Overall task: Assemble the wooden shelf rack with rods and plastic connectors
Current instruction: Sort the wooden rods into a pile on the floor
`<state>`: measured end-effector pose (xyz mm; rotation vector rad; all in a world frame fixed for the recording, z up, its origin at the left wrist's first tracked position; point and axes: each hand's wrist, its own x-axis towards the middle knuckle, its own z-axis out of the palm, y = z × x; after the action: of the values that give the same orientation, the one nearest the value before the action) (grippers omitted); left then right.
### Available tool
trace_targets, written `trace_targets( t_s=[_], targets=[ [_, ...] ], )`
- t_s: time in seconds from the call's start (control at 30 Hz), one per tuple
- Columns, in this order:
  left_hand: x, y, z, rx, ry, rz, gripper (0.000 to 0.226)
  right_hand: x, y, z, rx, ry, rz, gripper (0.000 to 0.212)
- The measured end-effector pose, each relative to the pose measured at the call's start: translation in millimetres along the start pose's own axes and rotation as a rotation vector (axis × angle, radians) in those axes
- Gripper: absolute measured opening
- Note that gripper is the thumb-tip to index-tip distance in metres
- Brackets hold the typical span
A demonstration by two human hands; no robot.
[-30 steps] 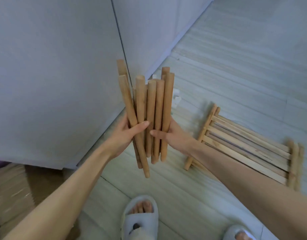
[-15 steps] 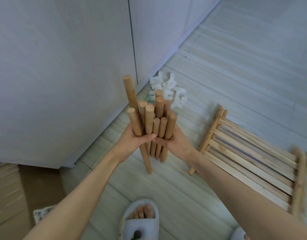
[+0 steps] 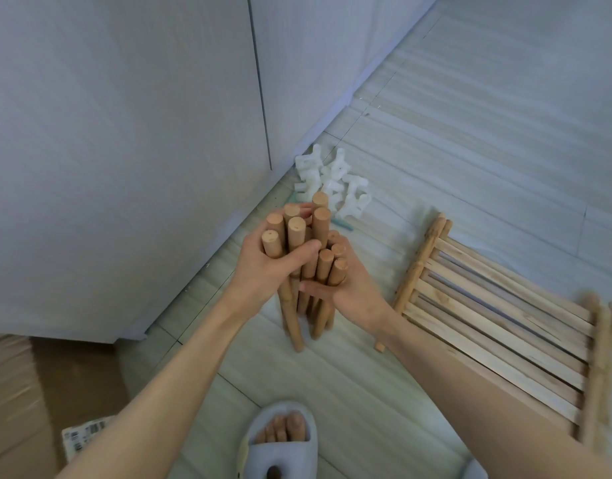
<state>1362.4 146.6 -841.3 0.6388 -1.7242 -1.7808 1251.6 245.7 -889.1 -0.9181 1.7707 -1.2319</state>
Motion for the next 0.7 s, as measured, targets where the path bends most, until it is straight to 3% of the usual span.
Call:
trace_targets(
  t_s=[0.2, 0.3, 0.7],
  targets=[
    [2, -3, -4, 0.039, 0.116, 0.038, 0.024, 4, -2, 3, 0.046, 0.013, 0.009, 0.061],
    [2, -3, -4, 0.062, 0.097, 0.067, 0.020, 6, -2, 4, 0.055, 0.023, -0.003, 0.061],
    [16, 4, 2, 0.119, 0.112, 0.090, 0.032, 13, -4, 13, 0.180, 0.083, -0.004, 0.057]
  ],
)
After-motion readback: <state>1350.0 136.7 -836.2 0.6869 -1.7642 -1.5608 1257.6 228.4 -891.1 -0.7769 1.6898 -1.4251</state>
